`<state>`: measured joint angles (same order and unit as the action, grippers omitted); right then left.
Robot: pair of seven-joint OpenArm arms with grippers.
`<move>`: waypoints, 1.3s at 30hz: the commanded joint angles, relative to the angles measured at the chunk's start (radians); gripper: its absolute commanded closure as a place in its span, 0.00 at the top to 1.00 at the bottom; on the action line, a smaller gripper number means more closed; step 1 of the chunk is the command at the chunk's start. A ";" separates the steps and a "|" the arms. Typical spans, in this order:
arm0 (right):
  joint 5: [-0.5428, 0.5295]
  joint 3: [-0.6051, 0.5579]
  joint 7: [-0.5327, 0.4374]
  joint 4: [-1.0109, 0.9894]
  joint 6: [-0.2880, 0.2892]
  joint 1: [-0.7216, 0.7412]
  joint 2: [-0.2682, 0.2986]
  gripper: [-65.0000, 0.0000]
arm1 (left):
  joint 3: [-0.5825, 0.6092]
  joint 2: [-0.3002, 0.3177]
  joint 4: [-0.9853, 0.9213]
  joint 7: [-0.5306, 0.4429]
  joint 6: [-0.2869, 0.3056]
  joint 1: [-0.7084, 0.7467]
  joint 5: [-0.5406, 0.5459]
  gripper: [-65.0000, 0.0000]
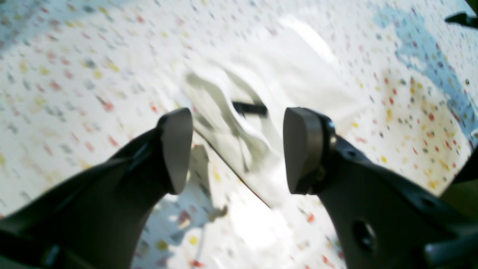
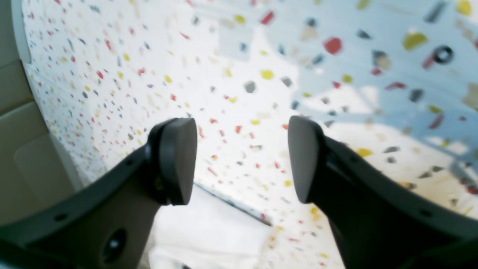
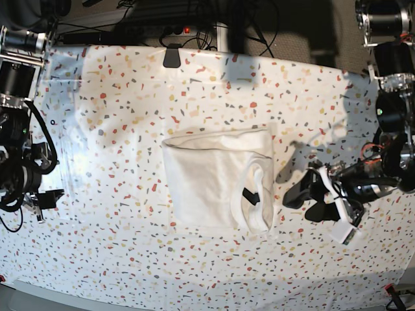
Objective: Fold the T-shirt properly
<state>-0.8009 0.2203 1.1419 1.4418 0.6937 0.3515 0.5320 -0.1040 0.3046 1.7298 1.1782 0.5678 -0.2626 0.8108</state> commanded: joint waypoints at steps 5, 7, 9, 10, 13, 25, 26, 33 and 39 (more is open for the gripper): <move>-0.036 0.032 0.000 0.174 0.004 -0.123 0.050 0.59 | -0.006 0.012 0.087 -0.029 -0.026 0.072 0.008 0.57; -0.074 0.064 0.001 0.233 0.004 -0.187 0.048 0.59 | -0.006 0.012 0.095 -0.045 -0.026 0.099 -0.021 0.57; -0.132 0.102 0.000 0.286 0.004 -0.251 0.047 0.59 | -0.007 0.012 0.097 -0.077 -0.026 0.122 -0.057 0.57; -0.156 0.120 0.000 0.312 0.004 -0.282 0.047 0.59 | -0.007 0.012 0.097 -0.085 -0.027 0.130 -0.063 0.57; -0.183 0.175 0.000 0.393 0.004 -0.375 0.047 0.59 | -0.007 0.012 0.098 -0.082 -0.043 0.158 -0.060 0.57; -0.279 0.364 0.000 0.603 0.004 -0.756 0.046 0.59 | -0.118 0.012 0.179 -0.096 -0.045 0.335 -0.059 0.57; -0.287 0.377 0.000 0.612 0.004 -0.780 0.043 0.59 | -0.151 0.012 0.206 -0.095 -0.045 0.354 -0.058 0.57; -0.285 0.423 0.000 0.685 0.004 -0.954 0.025 0.59 | -0.352 0.012 0.381 -0.095 -0.037 0.523 -0.032 0.57; -0.276 0.423 0.000 0.772 0.004 -1.131 0.025 0.59 | -0.393 0.011 0.411 -0.095 -0.037 0.662 -0.033 0.57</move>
<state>-1.0737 0.6342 1.1435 2.1971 0.6937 -0.7731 0.5415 -0.4908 0.3042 2.1250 1.1038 0.5270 0.4034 0.7628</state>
